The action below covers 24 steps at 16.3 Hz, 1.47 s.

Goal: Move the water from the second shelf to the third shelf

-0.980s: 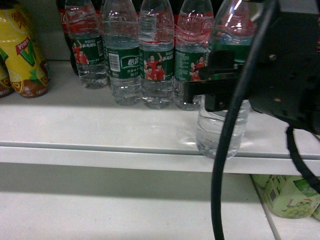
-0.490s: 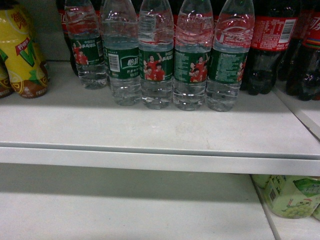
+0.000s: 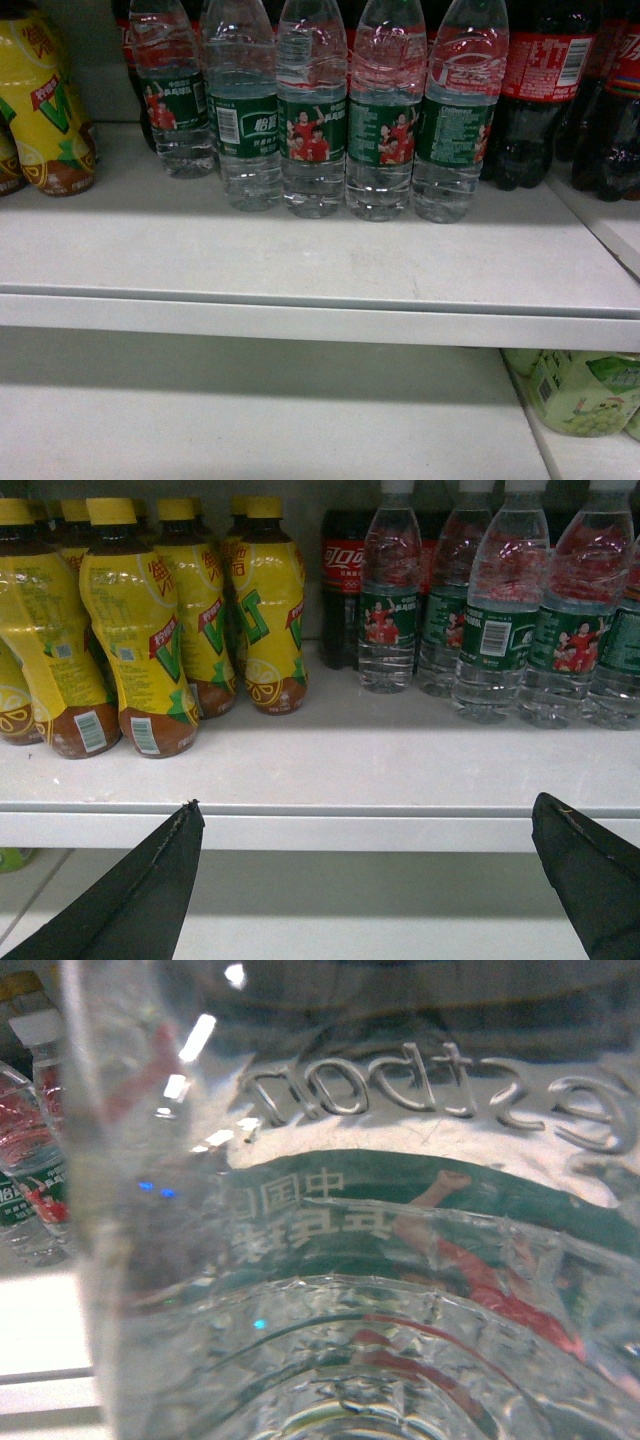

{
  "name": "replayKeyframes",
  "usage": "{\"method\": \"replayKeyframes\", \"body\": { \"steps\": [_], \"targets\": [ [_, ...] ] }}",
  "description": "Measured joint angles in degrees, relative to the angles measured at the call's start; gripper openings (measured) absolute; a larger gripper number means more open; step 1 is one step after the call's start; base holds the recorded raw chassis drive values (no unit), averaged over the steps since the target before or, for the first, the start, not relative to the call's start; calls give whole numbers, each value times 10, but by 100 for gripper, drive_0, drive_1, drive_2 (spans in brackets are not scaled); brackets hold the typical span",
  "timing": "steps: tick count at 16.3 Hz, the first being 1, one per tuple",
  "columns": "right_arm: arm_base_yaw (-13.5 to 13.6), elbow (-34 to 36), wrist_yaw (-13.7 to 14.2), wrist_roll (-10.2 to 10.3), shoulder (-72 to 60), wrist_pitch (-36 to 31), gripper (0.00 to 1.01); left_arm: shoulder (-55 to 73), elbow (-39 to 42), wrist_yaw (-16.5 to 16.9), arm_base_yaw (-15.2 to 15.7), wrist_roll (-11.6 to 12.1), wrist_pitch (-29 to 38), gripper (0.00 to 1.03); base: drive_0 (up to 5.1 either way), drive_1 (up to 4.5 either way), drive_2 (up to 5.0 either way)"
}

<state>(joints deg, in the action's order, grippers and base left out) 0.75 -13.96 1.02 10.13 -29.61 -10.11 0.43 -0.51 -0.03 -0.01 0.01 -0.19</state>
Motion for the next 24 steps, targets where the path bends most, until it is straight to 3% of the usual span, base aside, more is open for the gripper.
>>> {"method": "replayKeyframes", "body": {
  "steps": [4,9,13,24],
  "targets": [
    [-23,-15,-38,25,90,89,44,0,0,0,0,0,0,98,0,0,0],
    [14,-35,-41,36,146,145,44,0,0,0,0,0,0,98,0,0,0],
    [57,-36,-14,38,135,153,44,0,0,0,0,0,0,98,0,0,0],
    [56,-36,-5,40,132,153,44,0,0,0,0,0,-1,98,0,0,0]
  ]
}}
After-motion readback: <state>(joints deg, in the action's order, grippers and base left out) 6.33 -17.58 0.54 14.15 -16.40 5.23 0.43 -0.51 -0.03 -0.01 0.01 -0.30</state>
